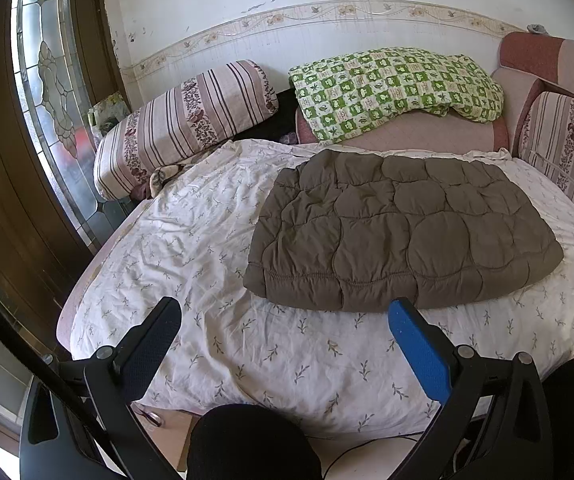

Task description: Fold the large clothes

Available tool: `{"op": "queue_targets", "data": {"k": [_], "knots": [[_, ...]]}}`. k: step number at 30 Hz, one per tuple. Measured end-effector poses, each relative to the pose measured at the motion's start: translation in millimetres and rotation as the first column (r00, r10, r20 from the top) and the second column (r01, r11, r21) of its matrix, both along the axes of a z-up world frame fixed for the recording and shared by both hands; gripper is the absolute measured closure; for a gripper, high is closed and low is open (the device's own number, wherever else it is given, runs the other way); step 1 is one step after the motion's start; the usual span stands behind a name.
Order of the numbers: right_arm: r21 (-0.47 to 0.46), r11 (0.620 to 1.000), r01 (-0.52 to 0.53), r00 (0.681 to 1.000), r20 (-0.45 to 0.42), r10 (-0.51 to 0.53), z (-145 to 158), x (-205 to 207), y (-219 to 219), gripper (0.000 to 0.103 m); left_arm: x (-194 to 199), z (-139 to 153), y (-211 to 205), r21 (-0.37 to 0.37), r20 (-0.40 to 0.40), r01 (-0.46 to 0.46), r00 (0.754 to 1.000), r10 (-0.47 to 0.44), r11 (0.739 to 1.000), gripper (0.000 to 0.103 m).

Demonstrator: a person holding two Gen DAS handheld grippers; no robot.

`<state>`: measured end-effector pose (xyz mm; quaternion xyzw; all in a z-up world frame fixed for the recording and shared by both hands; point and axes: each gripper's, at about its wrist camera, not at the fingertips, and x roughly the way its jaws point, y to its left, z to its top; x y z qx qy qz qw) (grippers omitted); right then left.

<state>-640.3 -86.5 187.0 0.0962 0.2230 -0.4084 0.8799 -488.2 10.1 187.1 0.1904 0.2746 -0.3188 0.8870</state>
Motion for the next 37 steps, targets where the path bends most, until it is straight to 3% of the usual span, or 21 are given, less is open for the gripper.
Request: {"op": "queue_targets", "data": {"k": [29, 35, 37], "knots": [[-0.002, 1.0, 0.004, 1.0, 0.002, -0.004, -2.3, -4.1, -0.9, 0.005, 1.4, -3.7, 5.9, 0.004, -0.008, 0.006, 1.0, -0.006, 1.0, 0.0], [0.003, 1.0, 0.0, 1.0, 0.005, 0.0, -3.3, -5.3, -1.7, 0.005, 11.4, -5.3, 15.3, -0.056, -0.137, 0.088, 0.986, -0.095, 0.995, 0.0], [0.009, 1.0, 0.013, 1.0, 0.014, -0.013, -4.0, -6.7, -5.5, 0.005, 16.8, -3.7, 17.6, -0.058, -0.119, 0.081, 0.989, -0.087, 0.995, 0.0]]}}
